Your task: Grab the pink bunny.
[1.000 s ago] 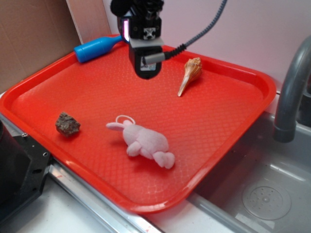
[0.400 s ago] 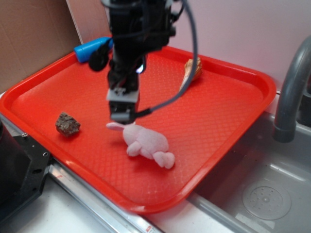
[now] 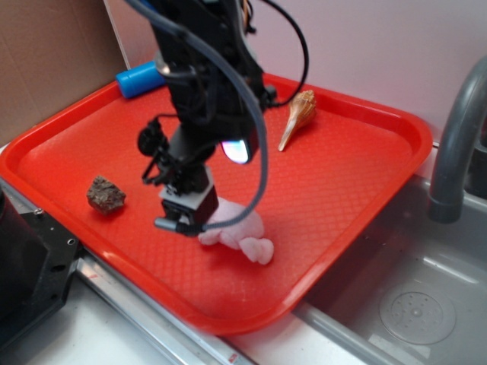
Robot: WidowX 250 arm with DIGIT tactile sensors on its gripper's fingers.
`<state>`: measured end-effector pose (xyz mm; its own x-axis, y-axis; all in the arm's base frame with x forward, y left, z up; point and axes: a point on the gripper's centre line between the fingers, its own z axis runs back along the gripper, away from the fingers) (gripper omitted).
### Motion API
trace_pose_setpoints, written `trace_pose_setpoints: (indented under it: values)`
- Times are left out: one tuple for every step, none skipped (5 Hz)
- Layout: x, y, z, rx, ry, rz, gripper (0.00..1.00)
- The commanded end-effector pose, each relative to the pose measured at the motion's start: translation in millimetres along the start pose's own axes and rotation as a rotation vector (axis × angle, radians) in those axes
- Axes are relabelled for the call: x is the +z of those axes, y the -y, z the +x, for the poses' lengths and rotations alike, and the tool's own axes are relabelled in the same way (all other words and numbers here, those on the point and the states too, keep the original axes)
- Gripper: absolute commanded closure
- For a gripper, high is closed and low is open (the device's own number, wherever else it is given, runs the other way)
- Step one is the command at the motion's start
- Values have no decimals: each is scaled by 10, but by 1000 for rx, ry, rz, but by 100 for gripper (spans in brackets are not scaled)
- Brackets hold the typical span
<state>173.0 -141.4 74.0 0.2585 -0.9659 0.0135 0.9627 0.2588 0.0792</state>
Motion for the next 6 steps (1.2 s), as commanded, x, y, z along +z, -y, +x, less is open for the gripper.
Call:
trace_pose_setpoints:
  values:
    - [-572, -75, 87, -100, 24, -96, 0]
    - [-582, 24, 87, -89, -31, -111, 100]
    - [-355, 48, 85, -57, -37, -82, 100]
    - [96, 21, 11, 96, -25, -55, 100]
    - [328, -20, -80, 138, 13, -28, 34]
    - [426, -17, -180, 118, 46, 2, 0]
